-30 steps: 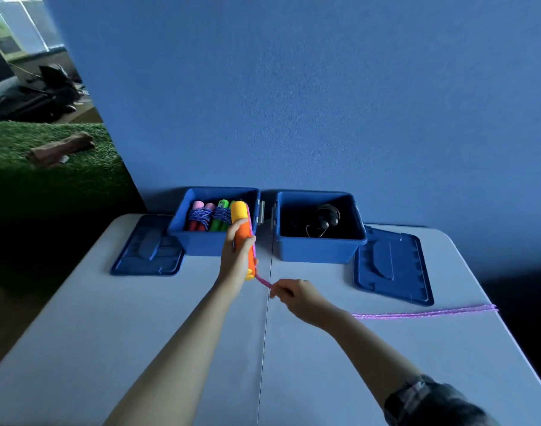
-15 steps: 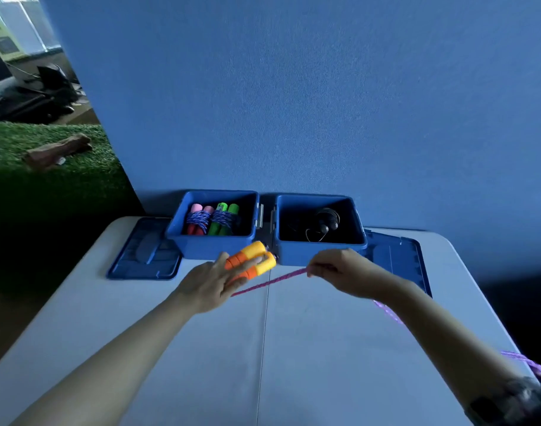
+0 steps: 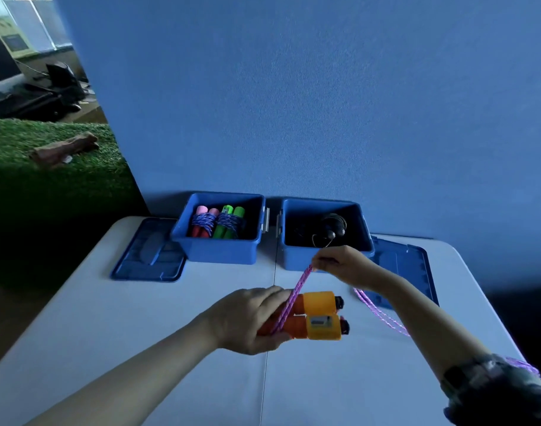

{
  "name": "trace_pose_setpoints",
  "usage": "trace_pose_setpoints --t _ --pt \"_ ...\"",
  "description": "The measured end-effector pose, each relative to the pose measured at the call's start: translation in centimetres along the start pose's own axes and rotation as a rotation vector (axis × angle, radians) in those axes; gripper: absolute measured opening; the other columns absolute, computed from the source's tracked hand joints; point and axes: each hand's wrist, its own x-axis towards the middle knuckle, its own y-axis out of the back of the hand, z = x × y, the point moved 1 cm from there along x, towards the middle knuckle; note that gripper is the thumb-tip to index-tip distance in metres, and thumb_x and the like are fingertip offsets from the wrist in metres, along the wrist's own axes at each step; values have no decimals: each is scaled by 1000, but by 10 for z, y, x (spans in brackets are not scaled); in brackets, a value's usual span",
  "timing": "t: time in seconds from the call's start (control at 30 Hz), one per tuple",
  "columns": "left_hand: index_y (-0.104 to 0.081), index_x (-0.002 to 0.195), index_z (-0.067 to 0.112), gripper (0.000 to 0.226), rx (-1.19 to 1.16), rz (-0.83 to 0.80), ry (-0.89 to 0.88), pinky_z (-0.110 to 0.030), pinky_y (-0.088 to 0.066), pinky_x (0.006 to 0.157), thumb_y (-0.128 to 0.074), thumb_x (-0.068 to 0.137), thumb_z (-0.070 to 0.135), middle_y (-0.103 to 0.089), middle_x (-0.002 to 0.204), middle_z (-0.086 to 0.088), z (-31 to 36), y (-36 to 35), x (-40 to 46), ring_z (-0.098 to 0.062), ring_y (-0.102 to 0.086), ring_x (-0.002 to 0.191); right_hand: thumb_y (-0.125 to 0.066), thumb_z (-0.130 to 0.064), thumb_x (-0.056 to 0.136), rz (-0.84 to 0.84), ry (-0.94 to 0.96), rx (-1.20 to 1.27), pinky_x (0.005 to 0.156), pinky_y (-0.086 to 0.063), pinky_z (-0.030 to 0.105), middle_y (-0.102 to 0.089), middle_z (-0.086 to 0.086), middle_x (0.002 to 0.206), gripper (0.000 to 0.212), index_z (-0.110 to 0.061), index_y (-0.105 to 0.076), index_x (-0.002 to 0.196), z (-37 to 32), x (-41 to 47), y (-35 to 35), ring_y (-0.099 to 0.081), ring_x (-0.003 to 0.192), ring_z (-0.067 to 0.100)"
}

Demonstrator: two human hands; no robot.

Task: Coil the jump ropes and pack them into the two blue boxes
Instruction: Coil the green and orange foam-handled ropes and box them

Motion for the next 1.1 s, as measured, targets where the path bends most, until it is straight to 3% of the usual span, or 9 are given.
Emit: trace_pose_setpoints --t 0.07,0.17,0.23,0.33,0.5,0.6,0.73,0.87,1.1 --pt "-42 135 6 62 -114 37 22 -31 -55 71 -50 92 50 -60 116 -9 0 5 2 -24 -63 91 -62 -11 89 2 -38 54 70 -43 8 -64 -19 75 12 -21 -68 85 4 -3 -7 -57 70 -11" --pt "-42 137 7 58 -177 126 120 -34 -54 72 -46 94 46 -59 118 -8 -5 15 8 -22 -62 94 -55 -7 76 44 -157 182 59 -37 15 -49 -15 53 21 -17 -55 58 7 -12 -23 -45 49 -8" --pt "-41 136 10 57 -170 190 199 -36 -54 69 -42 94 49 -59 116 -7 -10 17 11 -22 -63 91 -57 -10 83 48 -219 288 56 -32 17 -39 -13 46 34 -20 -48 53 7 -17 -39 -36 43 -3" --pt "-46 132 7 65 -143 325 400 -36 -55 65 -37 92 57 -62 113 -10 -21 19 18 -28 -65 89 -55 -25 94 26 -252 455 52 -31 15 -34 -11 52 20 -21 -71 81 4 -20 -61 -31 50 6" --pt "-42 136 0 76 -94 544 732 -42 -54 74 -41 85 57 -59 126 -20 -53 26 34 -37 -64 101 -50 -27 96 50 -198 229 54 -33 14 -45 -15 54 22 -25 -69 108 -13 -34 -98 -44 50 0" --pt "-44 135 1 78 -43 526 841 -44 -53 73 -34 85 60 -57 128 -19 -70 30 36 -38 -63 103 -45 -31 98 59 -107 104 56 -36 18 -47 -17 63 18 -32 -64 98 -37 -44 -112 -44 52 1" --pt "-58 117 5 61 115 344 859 -41 -53 54 -24 92 50 -62 114 -20 -90 11 25 -40 -66 87 -38 -33 99 82 21 -79 57 -29 32 -36 -9 59 28 -27 -31 73 -62 -51 -105 -34 58 16" --pt "-60 97 5 44 270 138 665 -27 -36 35 -27 92 33 -59 71 -13 -92 -15 4 -32 -58 45 -39 -31 99 106 120 -205 61 -34 32 -48 -6 73 24 -21 -44 78 -77 -46 -81 -48 73 24" --pt "-49 121 13 41 203 -27 381 -32 -46 37 -34 89 35 -64 87 -4 -61 -49 -26 -25 -61 54 -44 -35 97 121 41 -307 71 -44 34 -65 -2 97 22 -23 -61 95 -67 -27 -40 -58 90 25"
